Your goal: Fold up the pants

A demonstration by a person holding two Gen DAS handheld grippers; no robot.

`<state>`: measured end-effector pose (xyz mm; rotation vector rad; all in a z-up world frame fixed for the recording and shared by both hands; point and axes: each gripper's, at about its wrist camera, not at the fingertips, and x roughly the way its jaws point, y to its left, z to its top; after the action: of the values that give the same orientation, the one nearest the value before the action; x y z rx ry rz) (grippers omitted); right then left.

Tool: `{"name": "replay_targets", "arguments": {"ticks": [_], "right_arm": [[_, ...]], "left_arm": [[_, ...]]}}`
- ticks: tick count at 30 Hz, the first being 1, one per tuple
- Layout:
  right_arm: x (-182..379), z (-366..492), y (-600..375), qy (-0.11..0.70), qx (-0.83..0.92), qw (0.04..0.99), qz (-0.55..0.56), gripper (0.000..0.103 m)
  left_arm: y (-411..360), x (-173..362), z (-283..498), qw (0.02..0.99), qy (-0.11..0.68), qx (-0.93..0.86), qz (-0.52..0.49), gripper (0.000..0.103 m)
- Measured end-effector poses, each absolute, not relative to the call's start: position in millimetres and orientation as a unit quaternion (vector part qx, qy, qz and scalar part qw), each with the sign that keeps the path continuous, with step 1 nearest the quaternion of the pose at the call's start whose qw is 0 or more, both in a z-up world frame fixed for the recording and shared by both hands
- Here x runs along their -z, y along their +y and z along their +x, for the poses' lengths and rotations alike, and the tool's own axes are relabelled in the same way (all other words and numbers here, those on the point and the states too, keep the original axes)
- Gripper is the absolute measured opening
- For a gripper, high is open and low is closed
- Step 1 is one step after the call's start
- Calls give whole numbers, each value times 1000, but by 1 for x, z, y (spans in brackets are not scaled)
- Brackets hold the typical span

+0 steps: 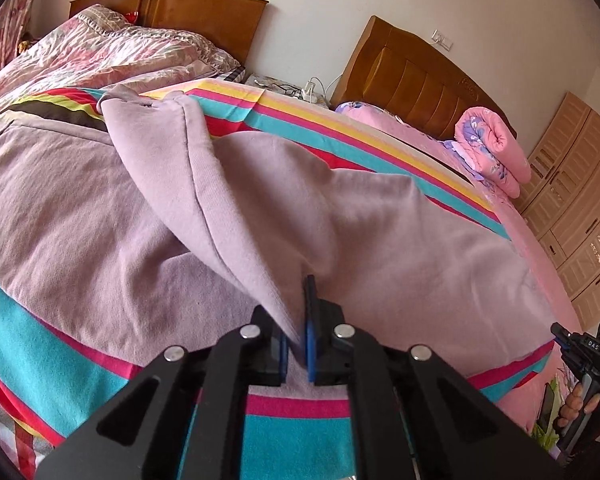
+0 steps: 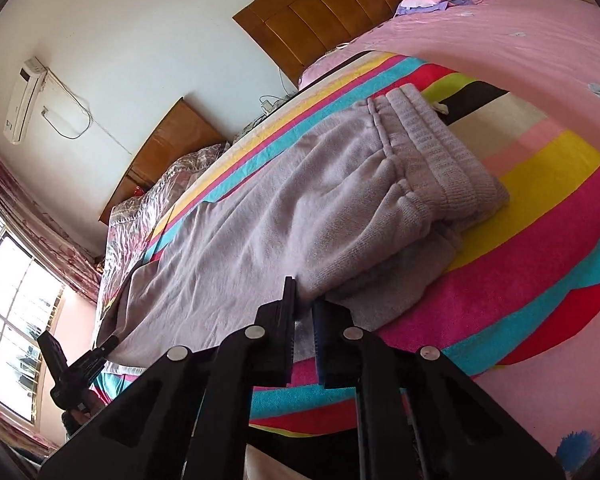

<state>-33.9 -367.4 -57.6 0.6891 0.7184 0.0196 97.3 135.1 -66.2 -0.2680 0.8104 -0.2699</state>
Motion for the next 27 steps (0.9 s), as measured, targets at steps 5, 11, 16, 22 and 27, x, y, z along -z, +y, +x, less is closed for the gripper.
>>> {"name": "replay_targets", "arguments": {"ticks": [5, 11, 16, 22, 27], "right_arm": [[84, -27, -369, 386, 13, 862, 327, 9], [80, -26, -366, 383, 11, 869, 313, 12], [77, -31, -360, 403, 4, 867, 292, 27], [27, -54, -382, 355, 78, 899, 246, 29], [18, -3, -336, 363, 6, 917, 167, 63]], "left_arm": [[132, 96, 102, 889, 423, 116, -128, 6], [134, 98, 105, 892, 415, 127, -127, 12], [139, 91, 103, 893, 405, 138, -141, 61], [169, 70, 112, 898, 374, 132, -190, 72], [172, 79, 139, 887, 401, 111, -200, 73]]}}
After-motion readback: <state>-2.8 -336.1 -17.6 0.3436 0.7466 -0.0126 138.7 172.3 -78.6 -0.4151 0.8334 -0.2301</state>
